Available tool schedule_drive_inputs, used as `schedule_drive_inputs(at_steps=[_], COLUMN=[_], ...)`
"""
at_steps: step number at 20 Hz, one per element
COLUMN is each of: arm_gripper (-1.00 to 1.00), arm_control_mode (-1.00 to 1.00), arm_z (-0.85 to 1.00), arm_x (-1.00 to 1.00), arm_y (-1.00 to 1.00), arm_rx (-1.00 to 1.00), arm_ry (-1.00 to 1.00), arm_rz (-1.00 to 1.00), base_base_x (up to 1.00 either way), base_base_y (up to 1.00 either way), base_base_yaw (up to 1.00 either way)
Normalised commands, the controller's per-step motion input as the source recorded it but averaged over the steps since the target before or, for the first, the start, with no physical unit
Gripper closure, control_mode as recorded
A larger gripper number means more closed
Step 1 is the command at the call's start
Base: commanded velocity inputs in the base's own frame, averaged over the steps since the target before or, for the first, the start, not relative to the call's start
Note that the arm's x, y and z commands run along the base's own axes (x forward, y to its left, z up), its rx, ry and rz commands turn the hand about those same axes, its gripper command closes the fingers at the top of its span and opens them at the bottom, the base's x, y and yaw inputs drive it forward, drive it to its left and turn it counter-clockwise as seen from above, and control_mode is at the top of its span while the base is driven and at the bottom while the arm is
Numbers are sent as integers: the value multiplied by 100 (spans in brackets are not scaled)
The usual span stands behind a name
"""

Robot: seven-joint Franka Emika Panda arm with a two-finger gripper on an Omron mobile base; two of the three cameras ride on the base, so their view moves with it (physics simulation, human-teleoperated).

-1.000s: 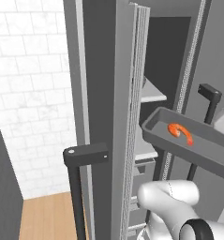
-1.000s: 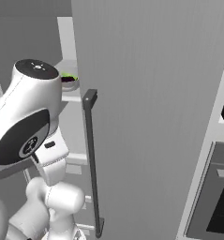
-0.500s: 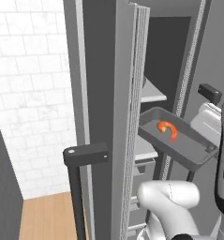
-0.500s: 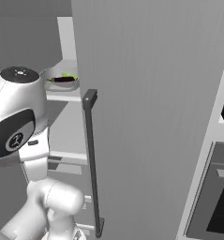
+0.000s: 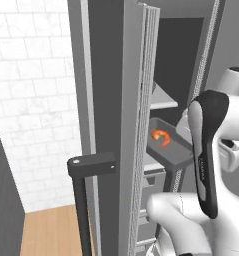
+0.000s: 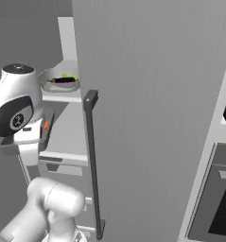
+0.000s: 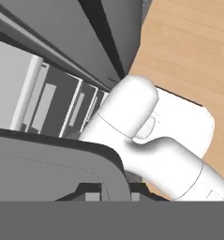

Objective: Take the meat container that has the shrimp and place it on the second highest rack of the freezer. Then take the vegetable container that has the eggplant and lemon wedge and place it on the highest rack of the freezer.

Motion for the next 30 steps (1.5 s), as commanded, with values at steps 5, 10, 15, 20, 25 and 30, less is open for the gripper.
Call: schedule_drive_inputs(at_steps=[5, 10, 15, 20, 25, 30], arm_gripper=[100, 100, 100, 100, 100, 100], arm_control_mode=[-100, -100, -100, -100, -100, -100], arm_z=[-38, -63, -50, -40, -46, -53], arm_x=[61, 44, 57, 67, 73, 65], arm_y=[28, 10, 5, 7, 12, 13], arm_rx=[-3, -1, 0, 0, 0, 0], arm_ry=[0, 0, 0, 0, 0, 0], arm_rz=[-8, -7, -7, -7, -7, -6], base_base_x=[0, 0, 0, 0, 0, 0], base_base_y=[0, 0, 0, 0, 0, 0], base_base_yaw=[0, 0, 0, 0, 0, 0])
